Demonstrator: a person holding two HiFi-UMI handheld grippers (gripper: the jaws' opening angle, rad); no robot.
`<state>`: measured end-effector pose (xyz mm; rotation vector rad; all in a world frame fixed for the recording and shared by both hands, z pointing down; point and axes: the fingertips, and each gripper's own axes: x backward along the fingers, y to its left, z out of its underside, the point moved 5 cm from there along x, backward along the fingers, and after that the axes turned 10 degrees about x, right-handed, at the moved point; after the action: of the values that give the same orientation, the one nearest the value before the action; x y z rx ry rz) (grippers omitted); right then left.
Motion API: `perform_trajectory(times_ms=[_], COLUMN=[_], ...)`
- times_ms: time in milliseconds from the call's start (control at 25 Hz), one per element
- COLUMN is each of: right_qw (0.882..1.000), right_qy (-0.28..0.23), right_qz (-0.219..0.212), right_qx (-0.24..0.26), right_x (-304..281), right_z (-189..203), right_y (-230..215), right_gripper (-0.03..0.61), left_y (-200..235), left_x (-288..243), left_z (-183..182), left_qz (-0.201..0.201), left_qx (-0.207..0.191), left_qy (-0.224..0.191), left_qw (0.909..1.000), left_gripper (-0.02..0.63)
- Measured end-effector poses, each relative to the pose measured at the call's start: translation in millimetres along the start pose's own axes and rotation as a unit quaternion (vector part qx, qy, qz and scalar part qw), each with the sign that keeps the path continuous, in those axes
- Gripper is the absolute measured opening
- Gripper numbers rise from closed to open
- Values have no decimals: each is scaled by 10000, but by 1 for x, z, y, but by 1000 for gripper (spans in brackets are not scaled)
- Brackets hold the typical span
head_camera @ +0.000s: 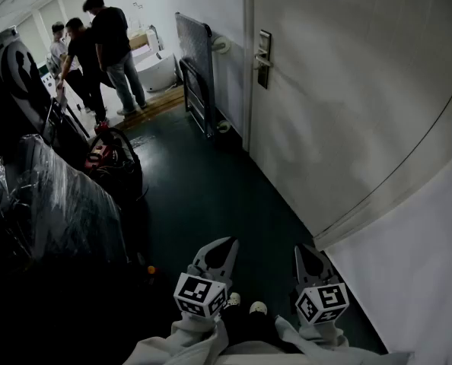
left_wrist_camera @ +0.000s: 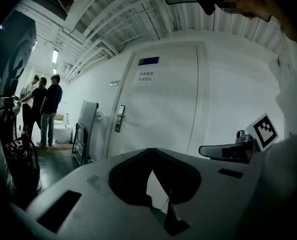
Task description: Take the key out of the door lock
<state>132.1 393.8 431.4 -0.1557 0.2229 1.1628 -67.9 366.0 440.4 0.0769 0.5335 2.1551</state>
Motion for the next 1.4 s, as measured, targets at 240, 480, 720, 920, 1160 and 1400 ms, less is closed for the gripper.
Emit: perform_trajectory(times_ms=[240, 480, 720, 920, 1160, 1400], right_qw=[9999, 9994, 9993, 9997, 9998, 9998], right_qy=[-88, -339, -353, -215, -117, -74], right_qz=[-80, 67, 111, 13, -15, -69], right_qx=[4, -4, -101, -134, -151, -149], right_x=[10, 21, 33, 46, 57, 51], right_z=[0, -3, 14, 28, 36, 38], right_y=[-2, -9, -14, -19, -24, -21], right_gripper=[51, 52, 52, 52, 52, 51], left_y=[-14, -29, -40, -51, -60, -55], left_x=[2, 4, 8, 12, 13, 10], left_z=[2, 7, 25, 40, 50, 51], left_qz=[-14, -39, -122, -205, -309, -379], left_qx=[-58, -90, -65, 4, 31, 22], left_qy=[-59, -97, -155, -193, -155, -174], left_qw=[10000, 9999, 9998, 9996, 9994, 9991], left_gripper=[12, 12, 12, 12, 12, 12])
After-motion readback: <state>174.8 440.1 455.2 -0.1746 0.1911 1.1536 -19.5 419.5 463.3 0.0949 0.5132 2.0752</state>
